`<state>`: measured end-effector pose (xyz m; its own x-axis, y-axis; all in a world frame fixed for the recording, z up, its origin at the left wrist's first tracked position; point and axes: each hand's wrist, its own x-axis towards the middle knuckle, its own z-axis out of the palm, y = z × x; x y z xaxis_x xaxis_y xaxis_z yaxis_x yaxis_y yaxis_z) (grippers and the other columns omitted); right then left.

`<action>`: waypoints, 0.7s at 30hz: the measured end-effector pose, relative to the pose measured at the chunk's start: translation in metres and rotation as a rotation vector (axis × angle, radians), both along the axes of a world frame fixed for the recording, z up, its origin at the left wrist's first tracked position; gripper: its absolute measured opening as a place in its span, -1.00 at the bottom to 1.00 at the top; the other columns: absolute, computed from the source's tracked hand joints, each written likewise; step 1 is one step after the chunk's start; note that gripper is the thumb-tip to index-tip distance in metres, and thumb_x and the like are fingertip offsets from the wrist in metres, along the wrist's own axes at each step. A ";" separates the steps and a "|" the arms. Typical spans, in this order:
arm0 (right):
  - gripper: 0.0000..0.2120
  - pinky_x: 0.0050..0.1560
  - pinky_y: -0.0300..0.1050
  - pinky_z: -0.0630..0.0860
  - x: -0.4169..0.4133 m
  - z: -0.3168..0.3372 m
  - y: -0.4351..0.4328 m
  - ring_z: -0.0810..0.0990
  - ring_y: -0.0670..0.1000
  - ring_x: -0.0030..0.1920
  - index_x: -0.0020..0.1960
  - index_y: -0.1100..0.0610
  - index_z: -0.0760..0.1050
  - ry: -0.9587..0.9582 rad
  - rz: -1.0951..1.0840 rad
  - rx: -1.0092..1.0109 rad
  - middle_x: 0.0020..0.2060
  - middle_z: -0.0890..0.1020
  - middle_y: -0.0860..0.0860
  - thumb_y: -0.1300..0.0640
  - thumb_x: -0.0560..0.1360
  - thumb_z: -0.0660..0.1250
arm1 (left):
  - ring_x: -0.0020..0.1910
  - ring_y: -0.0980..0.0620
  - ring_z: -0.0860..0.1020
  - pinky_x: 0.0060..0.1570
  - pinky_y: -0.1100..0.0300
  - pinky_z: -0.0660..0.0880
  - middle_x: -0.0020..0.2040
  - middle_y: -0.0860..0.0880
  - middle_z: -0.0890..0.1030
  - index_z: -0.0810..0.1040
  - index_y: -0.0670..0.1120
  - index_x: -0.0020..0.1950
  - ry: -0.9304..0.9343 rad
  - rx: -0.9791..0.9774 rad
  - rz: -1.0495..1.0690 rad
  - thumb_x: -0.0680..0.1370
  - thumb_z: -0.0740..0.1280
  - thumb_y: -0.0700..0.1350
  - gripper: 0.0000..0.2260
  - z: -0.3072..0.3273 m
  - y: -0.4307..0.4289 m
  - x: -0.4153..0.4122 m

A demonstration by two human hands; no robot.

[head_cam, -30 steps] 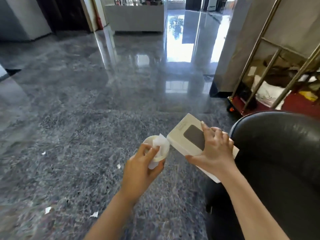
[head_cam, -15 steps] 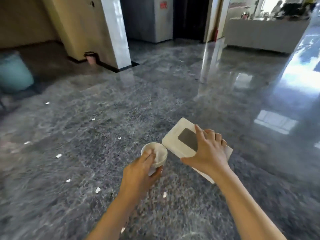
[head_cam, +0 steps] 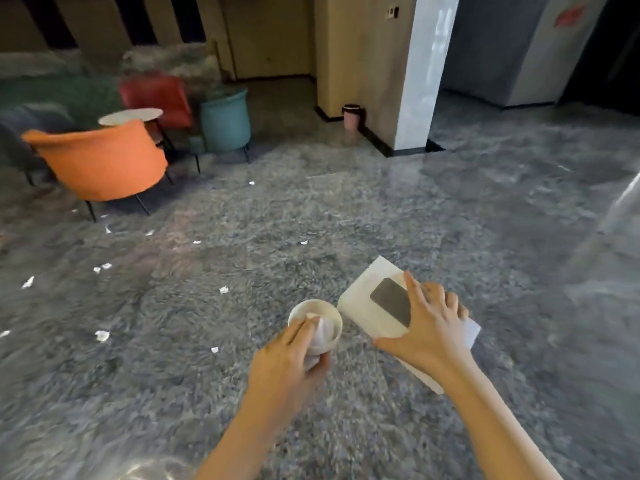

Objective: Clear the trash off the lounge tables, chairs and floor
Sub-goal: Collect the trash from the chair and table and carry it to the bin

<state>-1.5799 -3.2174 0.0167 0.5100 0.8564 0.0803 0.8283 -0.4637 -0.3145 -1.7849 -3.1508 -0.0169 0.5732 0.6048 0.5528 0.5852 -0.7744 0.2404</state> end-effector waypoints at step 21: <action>0.08 0.31 0.00 0.12 0.401 0.006 0.541 0.21 0.14 0.30 0.49 -0.05 -0.07 0.025 0.098 0.088 0.33 0.24 0.04 -0.36 0.16 0.38 | -0.51 0.13 0.47 -0.59 0.37 0.29 -0.06 0.02 0.59 0.38 0.07 0.07 -0.058 -0.145 -0.020 0.45 0.37 -0.04 -0.74 0.022 0.507 0.395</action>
<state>-1.1784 -2.6760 0.0229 0.4270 0.8925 0.1455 0.8598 -0.3509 -0.3710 -1.3903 -2.6438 0.0051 0.5557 0.6696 0.4928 0.5517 -0.7404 0.3839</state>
